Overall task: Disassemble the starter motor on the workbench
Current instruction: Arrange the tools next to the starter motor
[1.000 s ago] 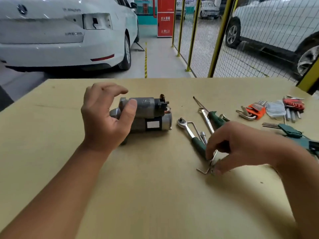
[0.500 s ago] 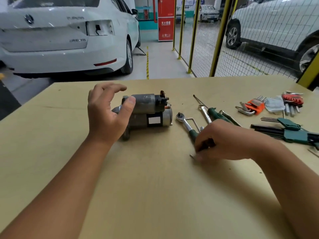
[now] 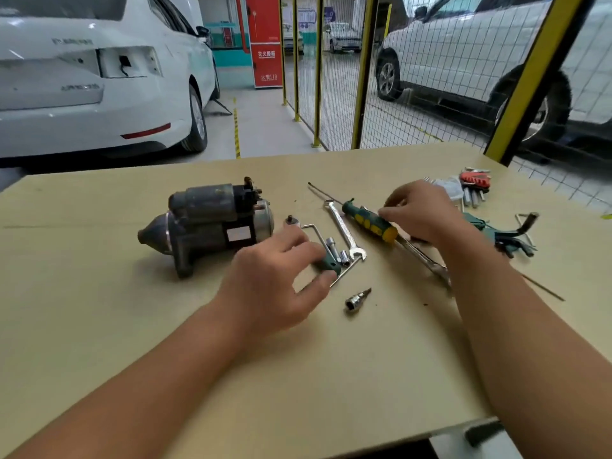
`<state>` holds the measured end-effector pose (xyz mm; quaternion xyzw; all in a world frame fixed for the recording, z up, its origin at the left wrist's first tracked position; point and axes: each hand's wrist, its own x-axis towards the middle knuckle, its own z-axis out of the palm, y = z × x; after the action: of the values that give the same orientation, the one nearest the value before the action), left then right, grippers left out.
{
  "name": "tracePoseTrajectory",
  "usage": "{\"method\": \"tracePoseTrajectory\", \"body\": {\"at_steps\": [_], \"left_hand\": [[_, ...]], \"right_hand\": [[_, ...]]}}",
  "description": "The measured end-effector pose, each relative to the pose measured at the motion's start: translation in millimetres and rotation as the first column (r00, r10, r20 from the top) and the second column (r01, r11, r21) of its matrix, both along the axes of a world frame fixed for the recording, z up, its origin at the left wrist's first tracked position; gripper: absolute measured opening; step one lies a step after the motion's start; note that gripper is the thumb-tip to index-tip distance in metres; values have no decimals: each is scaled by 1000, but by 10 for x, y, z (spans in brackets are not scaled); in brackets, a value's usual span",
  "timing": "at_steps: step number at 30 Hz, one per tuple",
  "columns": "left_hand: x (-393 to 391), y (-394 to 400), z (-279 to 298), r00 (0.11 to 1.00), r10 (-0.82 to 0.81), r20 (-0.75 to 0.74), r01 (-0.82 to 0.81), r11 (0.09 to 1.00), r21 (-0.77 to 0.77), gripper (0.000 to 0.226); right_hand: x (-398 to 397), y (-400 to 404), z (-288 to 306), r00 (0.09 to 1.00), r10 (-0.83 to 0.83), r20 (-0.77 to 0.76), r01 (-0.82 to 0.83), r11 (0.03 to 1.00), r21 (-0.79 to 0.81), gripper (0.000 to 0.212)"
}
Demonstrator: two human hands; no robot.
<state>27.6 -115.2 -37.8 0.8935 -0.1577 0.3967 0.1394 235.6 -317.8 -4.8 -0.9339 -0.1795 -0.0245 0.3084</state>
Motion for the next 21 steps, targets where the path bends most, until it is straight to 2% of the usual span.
{"method": "tracePoseTrajectory", "body": {"at_steps": [3,5,8,10,14,17,18,19,21], "left_hand": [[19,-170,-74,968,15,-251,2,998,67,53],[61,-260,-78,946,39,-323,5,991,134,58],[137,-418,-68,948,46,-314,5,987,160,39],[197,-535,-51,947,55,-316,-3,986,164,29],[287,-737,-32,933,153,-325,-81,971,226,25],[251,-690,-14,936,159,-315,-91,972,218,22],[236,-625,-6,937,158,-312,-98,975,202,23],[226,-543,-10,933,154,-326,-96,978,186,24],[202,-373,-4,900,110,-421,-52,988,146,27]], "right_hand": [[18,-33,30,992,-84,97,78,995,62,7],[55,-67,44,995,-73,62,70,996,61,5],[83,-62,1,1000,-12,-10,11,992,-125,11],[90,-34,-29,1000,-9,-2,9,989,-145,14],[85,-57,21,996,-76,39,71,990,120,12],[-56,46,61,990,15,140,-55,957,284,7],[-140,113,57,981,109,161,-150,953,265,10],[-221,194,42,960,227,166,-255,953,166,16],[-346,370,-13,891,430,146,-397,894,-208,30]]}}
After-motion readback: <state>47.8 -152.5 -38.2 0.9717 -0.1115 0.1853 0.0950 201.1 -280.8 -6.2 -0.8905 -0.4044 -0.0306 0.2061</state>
